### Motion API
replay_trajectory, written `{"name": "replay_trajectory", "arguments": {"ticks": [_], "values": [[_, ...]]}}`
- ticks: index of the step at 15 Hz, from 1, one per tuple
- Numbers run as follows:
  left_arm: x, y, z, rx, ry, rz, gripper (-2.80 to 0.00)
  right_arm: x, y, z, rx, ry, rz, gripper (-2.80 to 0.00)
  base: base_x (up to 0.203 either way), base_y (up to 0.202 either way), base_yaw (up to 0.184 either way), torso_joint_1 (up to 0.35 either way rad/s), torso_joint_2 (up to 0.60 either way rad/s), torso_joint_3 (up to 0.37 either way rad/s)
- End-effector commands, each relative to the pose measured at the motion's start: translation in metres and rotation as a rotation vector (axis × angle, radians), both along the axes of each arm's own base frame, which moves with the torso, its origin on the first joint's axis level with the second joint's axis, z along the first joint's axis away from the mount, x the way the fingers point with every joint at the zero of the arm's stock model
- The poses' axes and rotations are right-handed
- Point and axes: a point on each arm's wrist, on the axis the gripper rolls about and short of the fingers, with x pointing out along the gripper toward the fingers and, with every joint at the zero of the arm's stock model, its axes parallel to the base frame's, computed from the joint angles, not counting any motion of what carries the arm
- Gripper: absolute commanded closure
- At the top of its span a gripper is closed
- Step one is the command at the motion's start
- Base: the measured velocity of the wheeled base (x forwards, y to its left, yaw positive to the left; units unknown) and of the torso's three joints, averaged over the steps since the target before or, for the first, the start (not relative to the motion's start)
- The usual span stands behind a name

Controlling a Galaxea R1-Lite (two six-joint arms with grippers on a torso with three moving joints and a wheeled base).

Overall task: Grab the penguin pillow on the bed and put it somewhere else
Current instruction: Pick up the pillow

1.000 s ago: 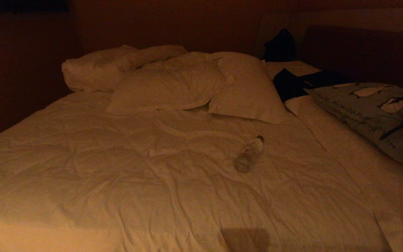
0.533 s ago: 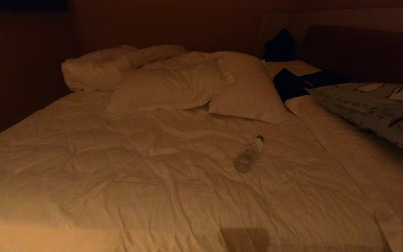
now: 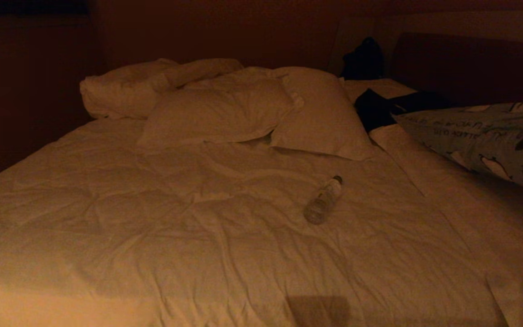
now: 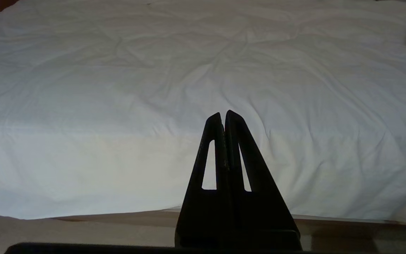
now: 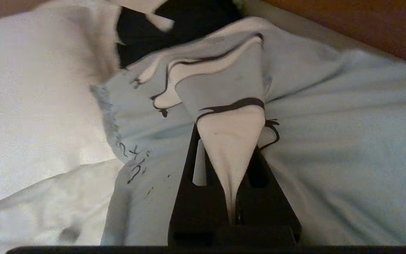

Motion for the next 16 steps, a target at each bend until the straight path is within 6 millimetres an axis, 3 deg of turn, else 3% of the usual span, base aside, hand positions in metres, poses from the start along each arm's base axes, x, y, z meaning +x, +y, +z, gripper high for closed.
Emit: {"name": "replay_trajectory", "arguments": {"ticks": [1, 8, 16], "values": [[0.000, 0.000, 0.000, 0.000, -0.001, 0.002, 0.00, -0.012, 0.012, 0.012, -0.016, -0.037, 0.021, 0.00, 0.000, 0.000, 0.000, 0.000, 0.00, 0.000], [0.000, 0.000, 0.000, -0.001, 0.000, 0.002, 0.00, -0.052, 0.062, 0.041, -0.054, -0.138, 0.131, 0.00, 0.000, 0.000, 0.000, 0.000, 0.00, 0.000], [0.000, 0.000, 0.000, -0.001, 0.000, 0.001, 0.00, -0.099, 0.087, 0.061, -0.090, -0.231, 0.182, 0.00, 0.000, 0.000, 0.000, 0.000, 0.00, 0.000]]}}
